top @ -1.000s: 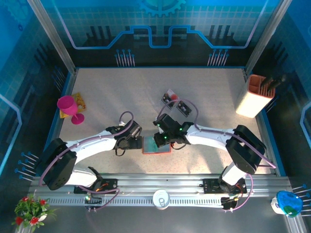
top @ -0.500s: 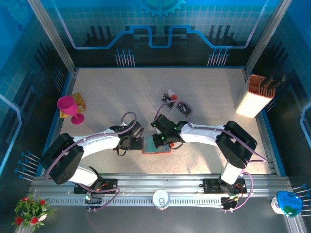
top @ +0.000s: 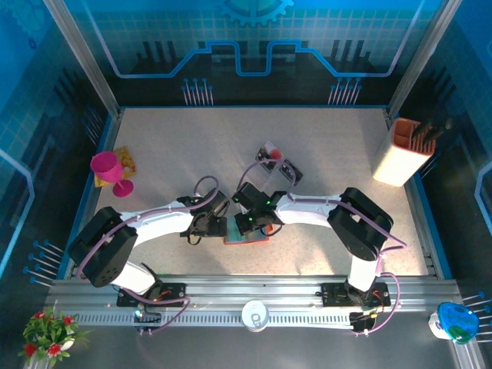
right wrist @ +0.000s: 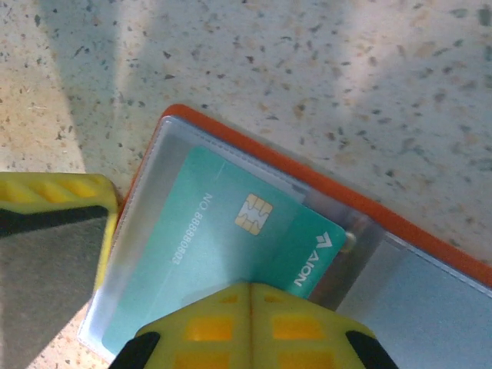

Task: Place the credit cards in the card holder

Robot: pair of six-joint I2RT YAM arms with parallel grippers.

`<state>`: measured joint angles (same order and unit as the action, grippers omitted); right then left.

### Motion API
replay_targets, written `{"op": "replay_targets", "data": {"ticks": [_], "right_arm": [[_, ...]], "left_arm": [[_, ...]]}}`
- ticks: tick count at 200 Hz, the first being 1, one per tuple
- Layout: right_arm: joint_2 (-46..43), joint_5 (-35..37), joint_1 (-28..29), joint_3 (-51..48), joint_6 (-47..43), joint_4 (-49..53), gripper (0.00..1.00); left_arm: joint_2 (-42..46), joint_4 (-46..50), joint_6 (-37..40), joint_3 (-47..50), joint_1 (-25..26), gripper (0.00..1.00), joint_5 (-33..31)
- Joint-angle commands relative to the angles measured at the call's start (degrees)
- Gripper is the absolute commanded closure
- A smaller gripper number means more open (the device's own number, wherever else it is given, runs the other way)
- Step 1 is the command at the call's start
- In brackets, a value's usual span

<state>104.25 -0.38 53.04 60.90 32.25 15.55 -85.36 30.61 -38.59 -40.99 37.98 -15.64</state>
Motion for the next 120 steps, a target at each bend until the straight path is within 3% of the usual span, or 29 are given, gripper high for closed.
{"op": "replay_targets", "data": {"ticks": [1, 120], "right_arm": [[1.8, -0.9, 1.2, 1.9, -0.6, 0.8, 1.00], [-4.9, 2.6, -0.6, -2.4, 0.1, 1.9, 1.00]], "left_arm": [[-3.3, -4.1, 0.8, 0.1, -0.4, 0.01, 1.5], [0.4, -1.4, 0.1, 0.4, -0.4, 0.01, 0.1]]}}
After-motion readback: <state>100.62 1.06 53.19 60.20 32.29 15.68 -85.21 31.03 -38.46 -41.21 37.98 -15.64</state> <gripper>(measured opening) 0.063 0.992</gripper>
